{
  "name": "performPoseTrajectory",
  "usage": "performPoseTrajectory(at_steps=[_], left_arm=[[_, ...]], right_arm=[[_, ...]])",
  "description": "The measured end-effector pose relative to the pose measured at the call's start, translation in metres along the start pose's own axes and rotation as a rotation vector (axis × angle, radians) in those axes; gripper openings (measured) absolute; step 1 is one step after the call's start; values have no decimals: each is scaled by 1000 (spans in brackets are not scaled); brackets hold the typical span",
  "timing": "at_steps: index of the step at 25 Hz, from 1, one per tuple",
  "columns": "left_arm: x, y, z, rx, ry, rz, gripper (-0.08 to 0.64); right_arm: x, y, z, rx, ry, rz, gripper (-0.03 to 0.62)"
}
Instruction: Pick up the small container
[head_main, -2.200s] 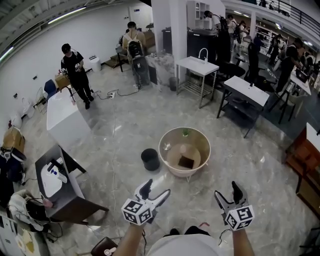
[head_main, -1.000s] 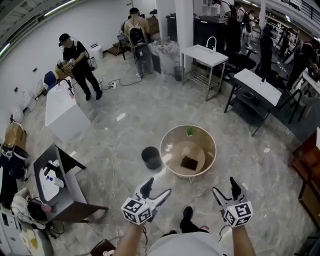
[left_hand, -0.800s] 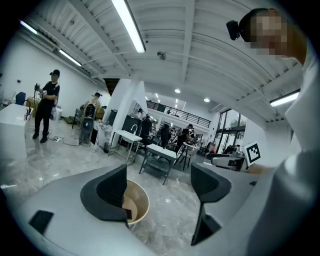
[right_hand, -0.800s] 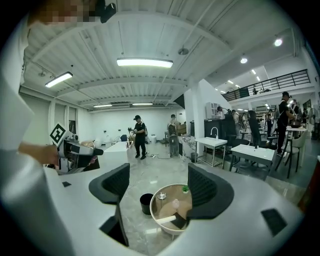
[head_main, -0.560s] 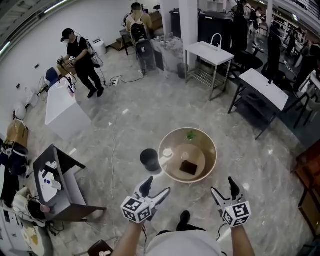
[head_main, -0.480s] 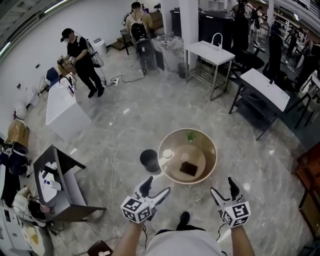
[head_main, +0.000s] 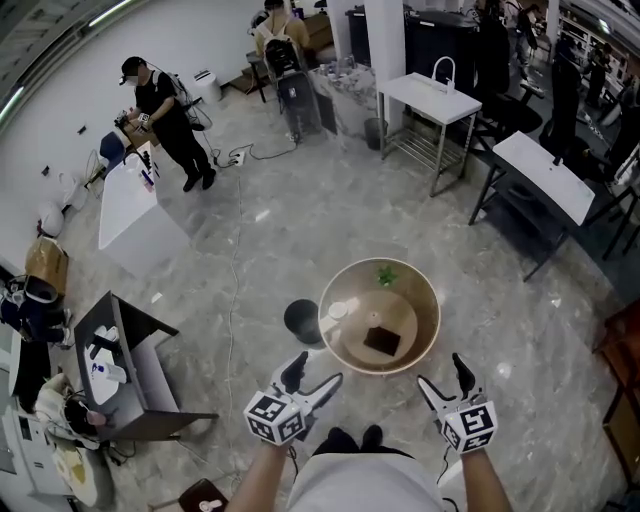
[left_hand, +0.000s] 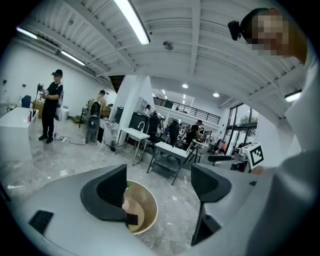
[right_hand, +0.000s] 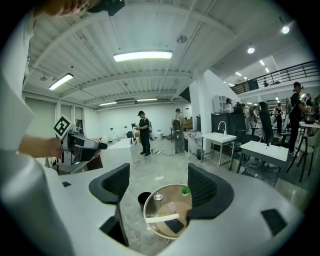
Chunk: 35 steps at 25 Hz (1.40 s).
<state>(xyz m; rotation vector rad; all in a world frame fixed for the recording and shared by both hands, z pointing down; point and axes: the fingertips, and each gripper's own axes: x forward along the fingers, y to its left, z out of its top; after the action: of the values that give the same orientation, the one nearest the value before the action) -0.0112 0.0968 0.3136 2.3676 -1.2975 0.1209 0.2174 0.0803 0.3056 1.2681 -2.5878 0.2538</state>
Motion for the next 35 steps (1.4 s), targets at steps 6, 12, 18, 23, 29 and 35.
performPoseTrajectory(at_steps=[6,12,18,23,29,35], left_arm=[[16,15,7,-3,14,2,403],[38,48,14,0,35,-27,403],[66,110,28,30,66,-67,407],[96,160,38,31,92,-109,408],[138,203,41,60,149,-167,408],[185,234,35,72,200,-230,408]], right_arm=[[19,-11,4,12,5,-2,377],[56,-15,3,17,33,-20,377],[114,-17,10,26,67,-60,377],[163,-24,13,38,101,-98,377],[211,-36,3,54,145,-136,377],[256,-55,-3,70,177,-179,377]])
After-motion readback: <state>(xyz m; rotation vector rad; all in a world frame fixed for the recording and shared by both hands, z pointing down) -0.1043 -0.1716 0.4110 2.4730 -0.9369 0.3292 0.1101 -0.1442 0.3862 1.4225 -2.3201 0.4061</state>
